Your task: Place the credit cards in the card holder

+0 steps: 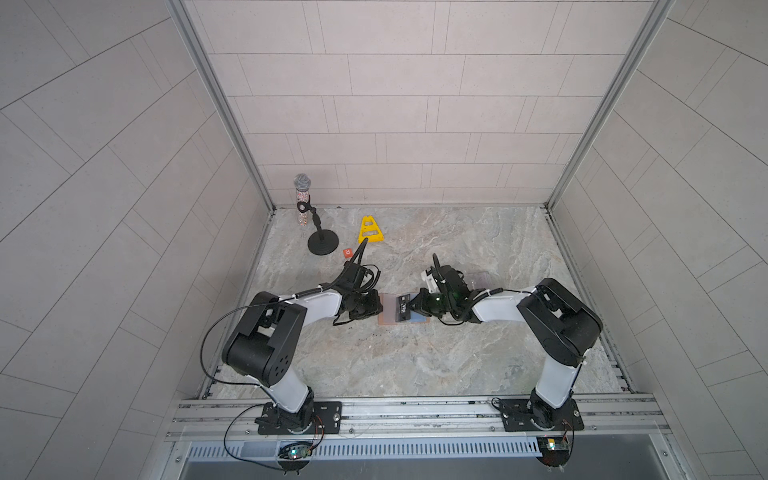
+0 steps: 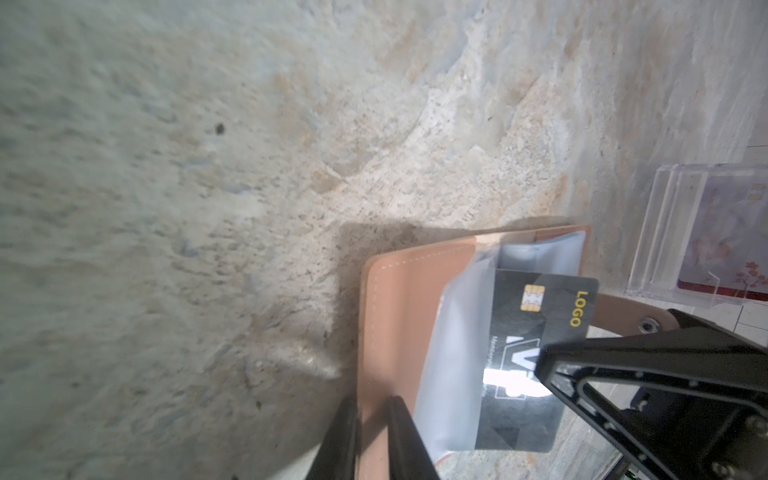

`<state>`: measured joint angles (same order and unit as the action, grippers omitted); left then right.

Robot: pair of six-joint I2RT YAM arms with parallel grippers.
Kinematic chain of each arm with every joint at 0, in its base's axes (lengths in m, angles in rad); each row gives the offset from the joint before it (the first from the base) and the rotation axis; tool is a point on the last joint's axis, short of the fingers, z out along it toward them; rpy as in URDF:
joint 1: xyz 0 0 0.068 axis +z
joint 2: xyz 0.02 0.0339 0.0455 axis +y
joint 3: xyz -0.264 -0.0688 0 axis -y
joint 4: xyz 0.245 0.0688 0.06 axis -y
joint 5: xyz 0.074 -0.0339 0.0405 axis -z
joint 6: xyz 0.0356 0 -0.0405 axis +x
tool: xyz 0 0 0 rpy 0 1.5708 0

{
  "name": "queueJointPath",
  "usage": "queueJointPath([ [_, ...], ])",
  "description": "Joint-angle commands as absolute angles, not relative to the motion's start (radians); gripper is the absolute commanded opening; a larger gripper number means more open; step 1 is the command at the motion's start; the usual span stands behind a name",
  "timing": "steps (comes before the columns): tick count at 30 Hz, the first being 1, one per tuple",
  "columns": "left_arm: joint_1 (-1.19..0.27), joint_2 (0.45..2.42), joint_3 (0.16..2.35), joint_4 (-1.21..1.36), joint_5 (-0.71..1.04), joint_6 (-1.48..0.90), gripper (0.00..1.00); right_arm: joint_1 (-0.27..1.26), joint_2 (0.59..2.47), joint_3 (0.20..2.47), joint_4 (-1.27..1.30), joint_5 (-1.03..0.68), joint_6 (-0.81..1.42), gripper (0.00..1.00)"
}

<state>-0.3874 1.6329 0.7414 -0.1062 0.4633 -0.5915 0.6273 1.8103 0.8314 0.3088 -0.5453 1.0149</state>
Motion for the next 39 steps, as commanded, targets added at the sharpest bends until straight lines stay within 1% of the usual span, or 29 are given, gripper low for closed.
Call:
queueJointPath([
  [1,-0.398,1.677,0.729,-0.149,0.399,-0.591,0.20,0.643,1.821,0.836,0.212,-0.570,0.986,0.00],
  [14,-0.400,1.691,0.738,-0.153,0.422,-0.579,0.21,0.643,1.894,0.894,0.194,-0.575,0.951,0.00],
  [21,-0.400,1.688,0.736,-0.160,0.411,-0.574,0.22,0.644,1.871,0.912,0.132,-0.538,0.916,0.24],
  [24,-0.400,1.689,0.736,-0.160,0.410,-0.573,0.22,0.651,1.850,0.938,0.065,-0.512,0.877,0.32],
  [31,-0.401,1.691,0.734,-0.160,0.407,-0.570,0.22,0.674,1.824,1.021,-0.082,-0.446,0.789,0.45],
  [36,-0.401,1.692,0.732,-0.160,0.407,-0.568,0.22,0.693,1.825,1.068,-0.169,-0.382,0.746,0.56],
  [39,-0.400,1.690,0.730,-0.160,0.407,-0.569,0.22,0.699,1.828,1.083,-0.199,-0.350,0.734,0.57],
])
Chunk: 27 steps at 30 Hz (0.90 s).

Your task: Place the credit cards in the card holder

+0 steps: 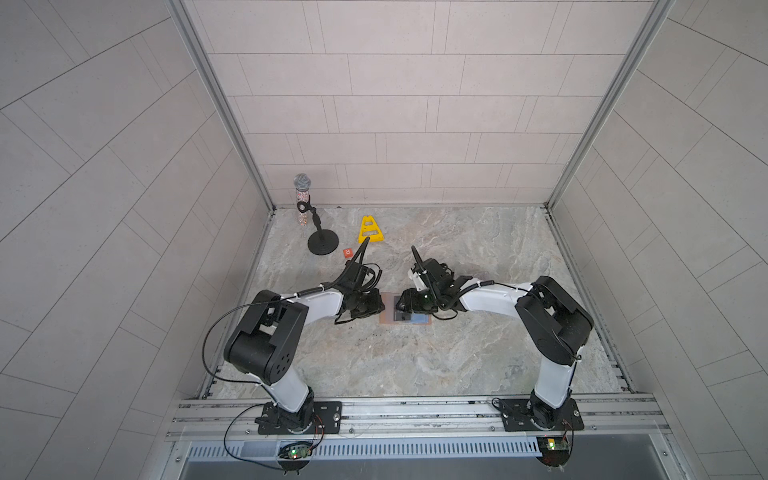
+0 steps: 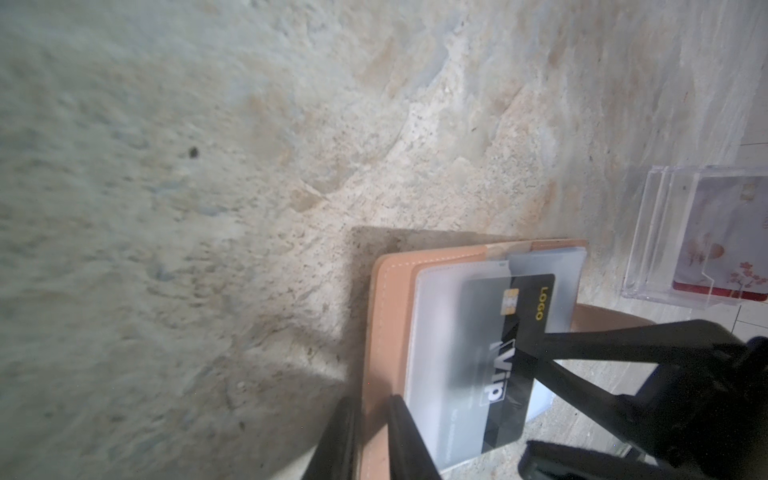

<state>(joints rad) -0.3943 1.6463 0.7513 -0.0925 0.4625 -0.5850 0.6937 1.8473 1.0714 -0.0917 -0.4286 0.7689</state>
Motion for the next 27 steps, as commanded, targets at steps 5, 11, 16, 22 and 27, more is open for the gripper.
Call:
queueJointPath([
  [5,-0.400,1.687,0.727,-0.160,0.405,-0.568,0.22,0.713,1.818,1.110,-0.238,-0.327,0.702,0.59],
  [11,-0.400,1.686,0.726,-0.160,0.405,-0.566,0.22,0.721,1.809,1.154,-0.289,-0.313,0.672,0.59],
  [16,-0.401,1.687,0.727,-0.160,0.410,-0.567,0.22,0.723,1.789,1.175,-0.321,-0.284,0.656,0.57],
  [22,-0.401,1.686,0.728,-0.153,0.420,-0.570,0.22,0.723,1.802,1.213,-0.407,-0.194,0.625,0.33],
  [27,-0.400,1.684,0.726,-0.153,0.423,-0.568,0.21,0.725,1.836,1.246,-0.465,-0.137,0.599,0.09],
])
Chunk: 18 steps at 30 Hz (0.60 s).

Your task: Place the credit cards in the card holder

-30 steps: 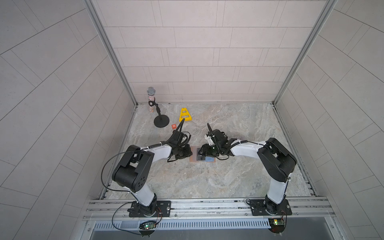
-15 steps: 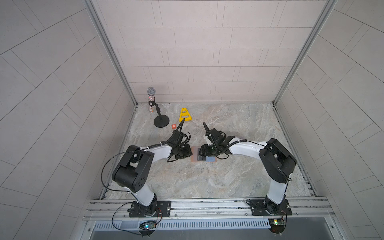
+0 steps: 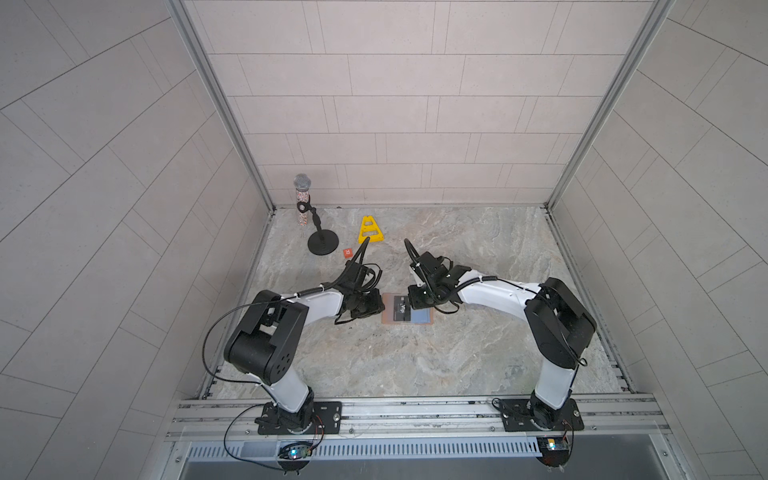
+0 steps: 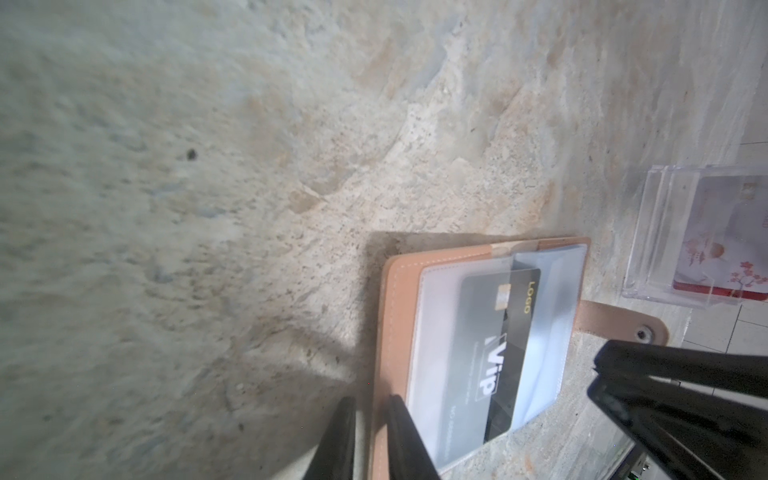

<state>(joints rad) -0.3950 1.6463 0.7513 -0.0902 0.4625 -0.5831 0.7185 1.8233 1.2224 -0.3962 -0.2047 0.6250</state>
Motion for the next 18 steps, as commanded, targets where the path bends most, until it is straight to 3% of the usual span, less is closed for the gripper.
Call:
queueJointPath([
  [1,-0.400,1.684,0.726,-0.153,0.423,-0.569,0.21,0.726,1.844,1.253,-0.475,-0.129,0.596,0.08],
  [18,-0.400,1.687,0.716,-0.140,0.434,-0.569,0.21,0.757,1.962,1.321,-0.529,-0.134,0.580,0.05],
])
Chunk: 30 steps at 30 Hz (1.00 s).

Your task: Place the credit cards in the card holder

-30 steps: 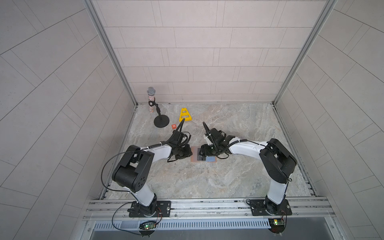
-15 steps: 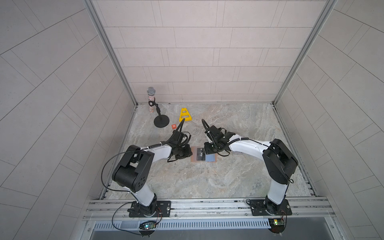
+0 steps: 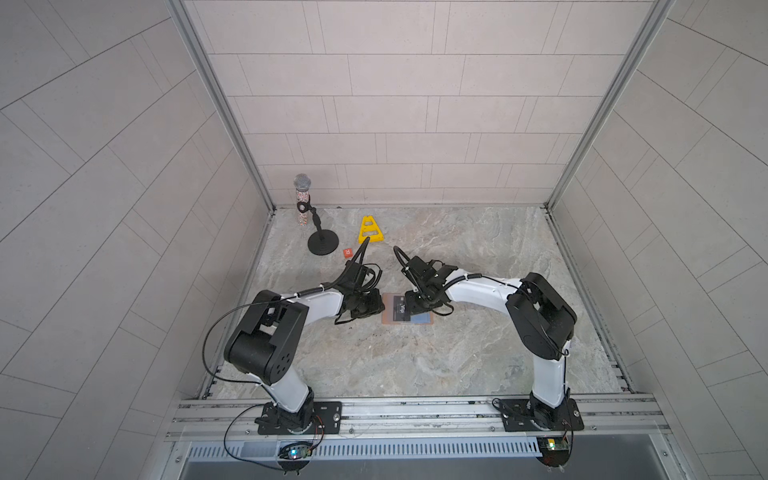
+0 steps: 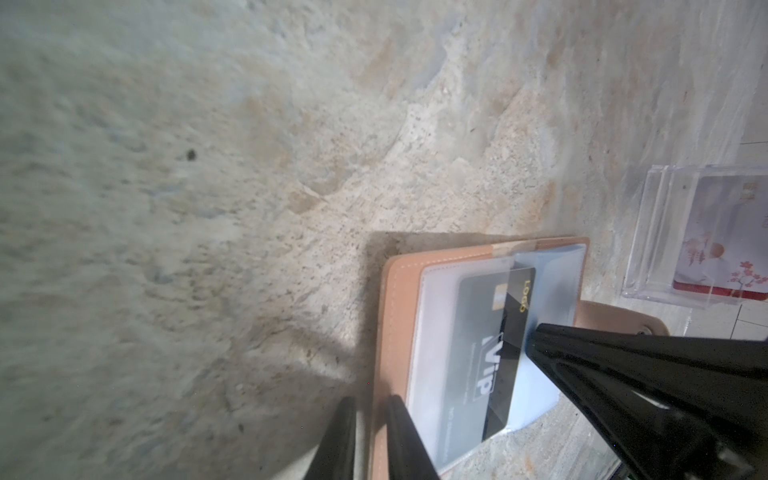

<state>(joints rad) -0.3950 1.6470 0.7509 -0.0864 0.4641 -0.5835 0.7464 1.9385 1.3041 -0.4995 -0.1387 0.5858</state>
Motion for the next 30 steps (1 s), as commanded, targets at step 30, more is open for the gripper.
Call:
queueJointPath([
  [30,-0.402,1.609,0.767,-0.241,0.385,-0.530,0.25,0.758,1.866,1.250,-0.387,-0.229,0.650,0.09],
])
